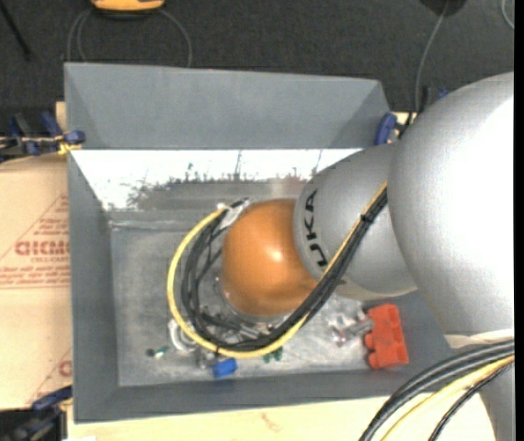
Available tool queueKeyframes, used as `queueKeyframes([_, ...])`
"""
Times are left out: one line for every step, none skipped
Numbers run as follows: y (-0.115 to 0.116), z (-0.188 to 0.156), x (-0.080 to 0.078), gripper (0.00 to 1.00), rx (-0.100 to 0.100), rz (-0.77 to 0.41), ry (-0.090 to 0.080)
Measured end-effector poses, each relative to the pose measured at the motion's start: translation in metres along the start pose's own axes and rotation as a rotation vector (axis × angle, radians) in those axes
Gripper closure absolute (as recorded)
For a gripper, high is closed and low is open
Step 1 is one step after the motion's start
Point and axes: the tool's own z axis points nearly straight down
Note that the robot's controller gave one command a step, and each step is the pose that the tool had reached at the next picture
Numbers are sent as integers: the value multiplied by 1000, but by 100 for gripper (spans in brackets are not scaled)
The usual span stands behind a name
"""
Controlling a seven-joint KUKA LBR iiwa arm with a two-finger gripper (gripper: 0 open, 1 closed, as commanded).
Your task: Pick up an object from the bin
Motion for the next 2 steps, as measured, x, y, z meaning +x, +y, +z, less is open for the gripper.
queueKeyframes([-39, 4, -1, 100, -6, -43, -7])
queueKeyframes([-51, -7, 4, 100, 2, -35, 4])
